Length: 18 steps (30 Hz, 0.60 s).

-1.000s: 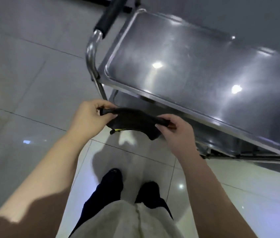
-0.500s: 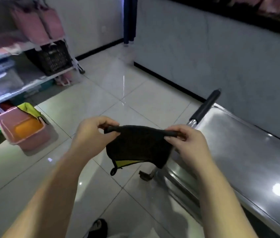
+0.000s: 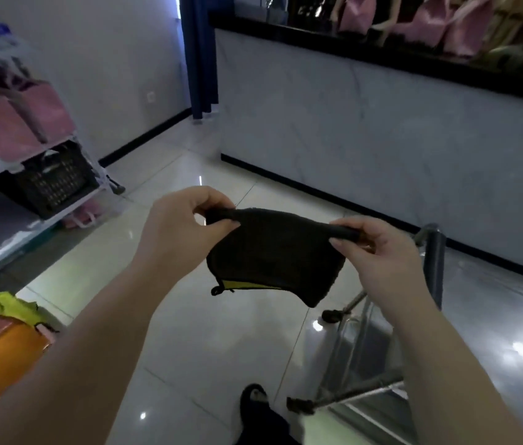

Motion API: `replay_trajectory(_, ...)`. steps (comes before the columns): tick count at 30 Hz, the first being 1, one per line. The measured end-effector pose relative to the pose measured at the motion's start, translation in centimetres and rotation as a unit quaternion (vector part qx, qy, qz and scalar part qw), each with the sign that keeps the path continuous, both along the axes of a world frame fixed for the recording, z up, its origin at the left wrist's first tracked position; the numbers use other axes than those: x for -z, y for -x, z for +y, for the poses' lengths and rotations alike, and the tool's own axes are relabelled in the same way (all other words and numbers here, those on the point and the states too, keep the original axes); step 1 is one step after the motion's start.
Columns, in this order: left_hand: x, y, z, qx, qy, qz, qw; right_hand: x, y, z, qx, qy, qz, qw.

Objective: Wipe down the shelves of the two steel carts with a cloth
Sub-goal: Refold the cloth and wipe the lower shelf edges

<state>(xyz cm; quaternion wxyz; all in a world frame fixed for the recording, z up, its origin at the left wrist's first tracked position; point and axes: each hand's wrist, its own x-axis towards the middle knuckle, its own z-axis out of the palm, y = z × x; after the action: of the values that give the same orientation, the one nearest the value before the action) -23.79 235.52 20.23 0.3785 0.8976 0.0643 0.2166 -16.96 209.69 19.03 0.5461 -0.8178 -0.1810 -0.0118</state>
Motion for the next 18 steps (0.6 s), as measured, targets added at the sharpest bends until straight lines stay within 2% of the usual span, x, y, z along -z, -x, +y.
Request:
replay_trajectory(8, -3.1, -20.6, 3.1, 0.051, 0.01, -0.033, 0.998, -2.7, -19.0, 2.3, 0.032, -0.037, -0.055, 0.997)
replay_trajectory(13, -4.7, -33.9, 2.8, 0.092, 0.02, -0.045, 0.994, -3.7, -29.7, 2.8, 0.099, -0.06, -0.084, 0.99)
replay_trajectory(18, -3.9, -48.1, 0.9, 0.15, 0.026, -0.046, 0.987, -2.8, -39.2, 1.2, 0.182, -0.056, -0.076, 0.979)
